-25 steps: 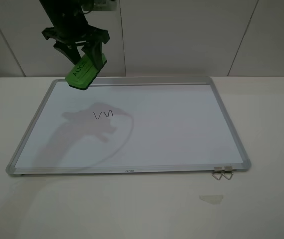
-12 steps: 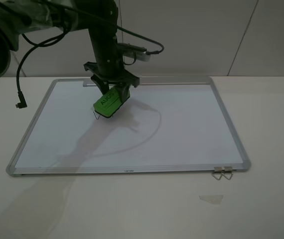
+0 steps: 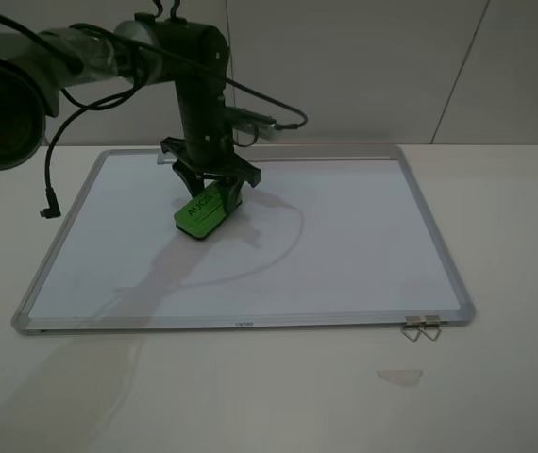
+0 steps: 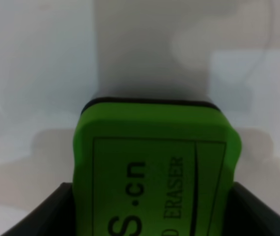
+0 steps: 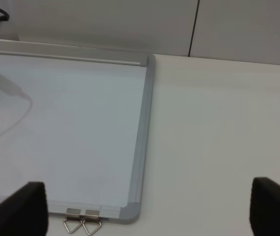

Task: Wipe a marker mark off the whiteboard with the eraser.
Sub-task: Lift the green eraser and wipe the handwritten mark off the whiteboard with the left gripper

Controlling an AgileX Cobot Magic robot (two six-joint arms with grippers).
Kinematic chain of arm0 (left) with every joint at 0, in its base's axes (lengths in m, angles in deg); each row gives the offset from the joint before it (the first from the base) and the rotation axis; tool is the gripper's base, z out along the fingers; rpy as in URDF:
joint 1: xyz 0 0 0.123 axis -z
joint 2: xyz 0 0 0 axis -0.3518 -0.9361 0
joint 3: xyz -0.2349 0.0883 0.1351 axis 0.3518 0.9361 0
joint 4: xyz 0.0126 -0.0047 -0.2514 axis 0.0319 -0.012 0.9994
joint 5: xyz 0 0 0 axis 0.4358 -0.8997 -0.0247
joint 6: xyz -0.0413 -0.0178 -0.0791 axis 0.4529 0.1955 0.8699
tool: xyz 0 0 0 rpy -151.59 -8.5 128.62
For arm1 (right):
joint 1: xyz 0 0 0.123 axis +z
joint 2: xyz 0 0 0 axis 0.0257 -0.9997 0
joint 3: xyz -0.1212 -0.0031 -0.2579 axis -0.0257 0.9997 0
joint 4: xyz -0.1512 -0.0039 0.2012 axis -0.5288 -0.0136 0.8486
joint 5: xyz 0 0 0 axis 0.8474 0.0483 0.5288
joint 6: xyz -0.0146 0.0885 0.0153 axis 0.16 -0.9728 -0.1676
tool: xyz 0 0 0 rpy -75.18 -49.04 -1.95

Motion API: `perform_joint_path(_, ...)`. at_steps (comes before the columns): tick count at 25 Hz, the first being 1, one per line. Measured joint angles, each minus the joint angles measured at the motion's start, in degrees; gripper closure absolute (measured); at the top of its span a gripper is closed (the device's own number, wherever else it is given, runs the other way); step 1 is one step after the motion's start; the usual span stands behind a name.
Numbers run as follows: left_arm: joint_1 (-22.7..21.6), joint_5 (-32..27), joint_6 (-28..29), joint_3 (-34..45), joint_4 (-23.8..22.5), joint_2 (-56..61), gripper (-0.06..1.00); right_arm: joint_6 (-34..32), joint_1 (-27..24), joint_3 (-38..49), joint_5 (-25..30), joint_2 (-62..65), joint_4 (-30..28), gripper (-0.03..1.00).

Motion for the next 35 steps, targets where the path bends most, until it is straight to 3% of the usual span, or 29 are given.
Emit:
perform_joint_path(20, -0.2, 0.0, -1.0, 0.0, -1.2, -1.1, 0.35, 0.0, 0.0, 0.0, 0.0, 0.0, 0.0, 0.15)
perform_joint_path(35, -6.2, 0.0, -1.2, 0.3, -1.1, -1.1, 0.35, 0.0, 0.0, 0.0, 0.0, 0.0, 0.0, 0.15)
